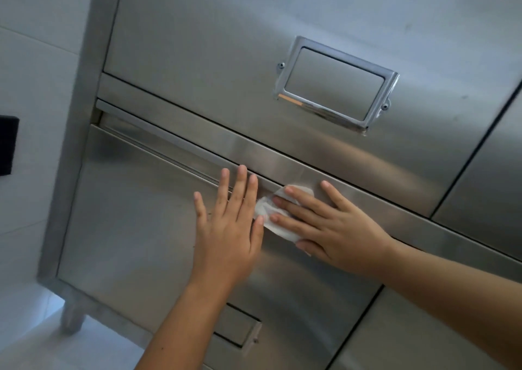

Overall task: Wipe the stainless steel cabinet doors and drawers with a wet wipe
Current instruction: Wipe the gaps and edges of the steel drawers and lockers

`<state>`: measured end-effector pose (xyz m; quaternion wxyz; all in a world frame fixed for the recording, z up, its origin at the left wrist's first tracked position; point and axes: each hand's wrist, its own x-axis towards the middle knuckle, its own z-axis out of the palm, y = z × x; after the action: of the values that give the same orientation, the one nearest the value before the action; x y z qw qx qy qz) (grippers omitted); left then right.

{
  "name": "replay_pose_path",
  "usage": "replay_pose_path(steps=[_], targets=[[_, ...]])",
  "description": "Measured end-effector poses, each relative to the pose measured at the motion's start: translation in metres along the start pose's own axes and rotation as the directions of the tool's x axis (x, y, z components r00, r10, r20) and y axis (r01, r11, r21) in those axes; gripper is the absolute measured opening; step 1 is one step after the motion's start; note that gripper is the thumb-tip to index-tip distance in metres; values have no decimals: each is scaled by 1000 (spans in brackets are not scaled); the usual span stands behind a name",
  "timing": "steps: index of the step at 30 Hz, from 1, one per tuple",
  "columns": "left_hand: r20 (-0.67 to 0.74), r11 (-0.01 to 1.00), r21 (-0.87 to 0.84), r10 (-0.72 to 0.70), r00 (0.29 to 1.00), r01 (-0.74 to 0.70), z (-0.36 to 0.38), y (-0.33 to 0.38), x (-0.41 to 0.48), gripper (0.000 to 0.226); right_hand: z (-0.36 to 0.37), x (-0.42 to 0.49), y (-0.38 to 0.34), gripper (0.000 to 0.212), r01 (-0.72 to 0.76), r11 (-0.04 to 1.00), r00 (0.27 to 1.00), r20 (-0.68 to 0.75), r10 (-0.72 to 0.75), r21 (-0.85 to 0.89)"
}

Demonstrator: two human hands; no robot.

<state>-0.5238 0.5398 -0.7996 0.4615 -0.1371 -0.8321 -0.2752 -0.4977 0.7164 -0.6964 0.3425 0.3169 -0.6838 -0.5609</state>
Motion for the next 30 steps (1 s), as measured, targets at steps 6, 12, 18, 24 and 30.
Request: replay_pose_path(steps=[6,12,18,24,30], targets=[[23,988,73,137,990,-138,14,32,-9,56,9,-66,-3,54,-65,998,998,25,65,-5],[56,987,-10,161,985,-161,22,52,-16,57,7,-95,-4,53,-114,993,993,45,113,23],[45,988,-31,154,987,-152,28,57,-17,58,4,-59,-10,54,-109,993,993,47,110,-35],[23,987,-14,158,987,-158,30,59,-18,59,7,-98,-9,52,-129,991,991,44,128,25],[7,974,-3,225,974,-225,30,59,-22,57,6,-118,-7,50,-141,990,989,55,139,29]])
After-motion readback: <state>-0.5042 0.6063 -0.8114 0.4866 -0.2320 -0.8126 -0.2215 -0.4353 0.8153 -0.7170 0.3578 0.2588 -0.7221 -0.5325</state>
